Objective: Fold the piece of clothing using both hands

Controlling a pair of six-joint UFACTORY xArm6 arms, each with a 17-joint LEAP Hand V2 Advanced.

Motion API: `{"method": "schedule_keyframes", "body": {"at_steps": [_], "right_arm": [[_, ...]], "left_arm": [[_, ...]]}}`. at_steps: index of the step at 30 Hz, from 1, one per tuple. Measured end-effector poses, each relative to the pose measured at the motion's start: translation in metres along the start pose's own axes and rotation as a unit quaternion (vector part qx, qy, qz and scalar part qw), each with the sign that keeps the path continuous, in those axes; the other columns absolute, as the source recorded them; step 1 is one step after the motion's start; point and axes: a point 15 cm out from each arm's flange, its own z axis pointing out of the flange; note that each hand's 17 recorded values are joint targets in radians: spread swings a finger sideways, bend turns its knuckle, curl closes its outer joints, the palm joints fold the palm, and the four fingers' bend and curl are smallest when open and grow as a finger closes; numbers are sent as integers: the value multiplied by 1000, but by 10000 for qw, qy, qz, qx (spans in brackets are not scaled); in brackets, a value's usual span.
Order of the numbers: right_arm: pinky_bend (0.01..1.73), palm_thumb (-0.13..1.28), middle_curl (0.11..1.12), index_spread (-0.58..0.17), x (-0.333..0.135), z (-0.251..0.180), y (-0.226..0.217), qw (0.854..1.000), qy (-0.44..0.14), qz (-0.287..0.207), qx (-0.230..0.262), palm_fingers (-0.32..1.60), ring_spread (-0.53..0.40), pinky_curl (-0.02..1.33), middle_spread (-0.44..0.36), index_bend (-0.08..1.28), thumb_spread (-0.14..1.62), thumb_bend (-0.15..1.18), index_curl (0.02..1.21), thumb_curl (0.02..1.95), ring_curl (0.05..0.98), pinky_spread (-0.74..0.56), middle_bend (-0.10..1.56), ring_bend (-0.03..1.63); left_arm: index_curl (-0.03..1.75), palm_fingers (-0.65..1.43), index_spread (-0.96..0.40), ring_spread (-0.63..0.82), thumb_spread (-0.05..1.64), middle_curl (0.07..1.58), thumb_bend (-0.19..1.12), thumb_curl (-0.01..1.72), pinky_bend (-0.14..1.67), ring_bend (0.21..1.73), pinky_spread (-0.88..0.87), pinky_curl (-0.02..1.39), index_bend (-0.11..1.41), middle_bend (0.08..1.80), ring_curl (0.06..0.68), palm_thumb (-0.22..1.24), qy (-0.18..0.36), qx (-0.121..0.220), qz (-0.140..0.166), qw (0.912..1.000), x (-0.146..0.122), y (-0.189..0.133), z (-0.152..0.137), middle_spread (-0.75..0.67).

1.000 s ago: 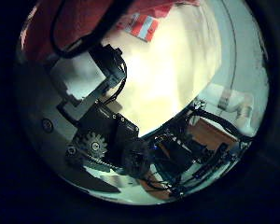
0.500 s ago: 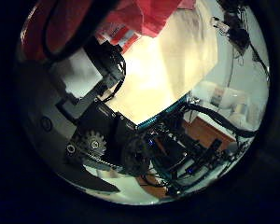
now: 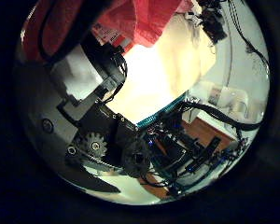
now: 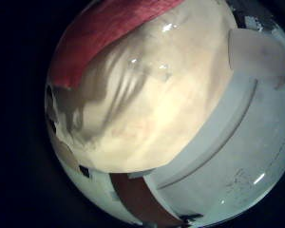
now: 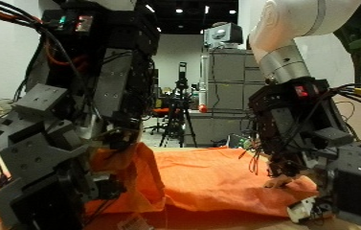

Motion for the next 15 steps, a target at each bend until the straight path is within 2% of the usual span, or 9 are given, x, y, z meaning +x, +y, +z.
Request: {"method": "schedule_keyframes", "body": {"at_steps": [1,2,4,6,11,15], "right_arm": [[321,739,415,-376,2,-1,0,10000,49,25,19,973,-260,257,-182,203,913,-19,330,362,291,-171,380,588],[479,766,436,-399,3,-6,-1,9999,70,85,90,1226,-303,305,-212,209,909,-13,355,367,337,-323,402,682],[596,797,484,-416,5,-13,-6,9995,88,113,284,1407,-315,354,-235,293,926,-6,405,372,381,-412,510,748],[712,821,546,-415,7,-22,-12,9985,109,131,527,1539,-309,412,-229,446,945,-9,478,374,428,-447,661,832],[972,913,659,-379,16,-40,-9,9966,106,232,784,1440,-273,533,-194,750,1071,19,630,387,524,-409,942,1039],[1114,983,715,-345,20,-41,13,9972,73,310,674,1313,-251,610,-176,896,1152,41,716,408,585,-364,1090,1171]], "left_arm": [[658,1025,-508,-571,1238,650,8,652,844,697,-767,479,170,713,366,766,1,4,-1,10000,0,0,-1,-579],[664,1026,-509,-573,1239,654,-20,623,844,702,-767,480,167,719,370,730,3,30,-11,10000,-2,1,-3,-581],[667,1037,-509,-574,1241,655,-26,597,849,706,-765,482,161,728,373,707,4,49,-21,10000,-3,2,-5,-582],[674,1068,-516,-579,1243,656,-20,565,857,708,-769,482,168,738,374,696,7,77,-10,10000,-3,4,-7,-585],[696,1098,-538,-588,1265,663,-14,501,871,735,-772,486,177,770,388,682,24,67,109,9999,-6,8,-12,-586],[719,1106,-557,-588,1287,663,-11,462,890,744,-768,491,183,784,395,677,49,-72,147,9999,-10,18,-14,-583]]}}
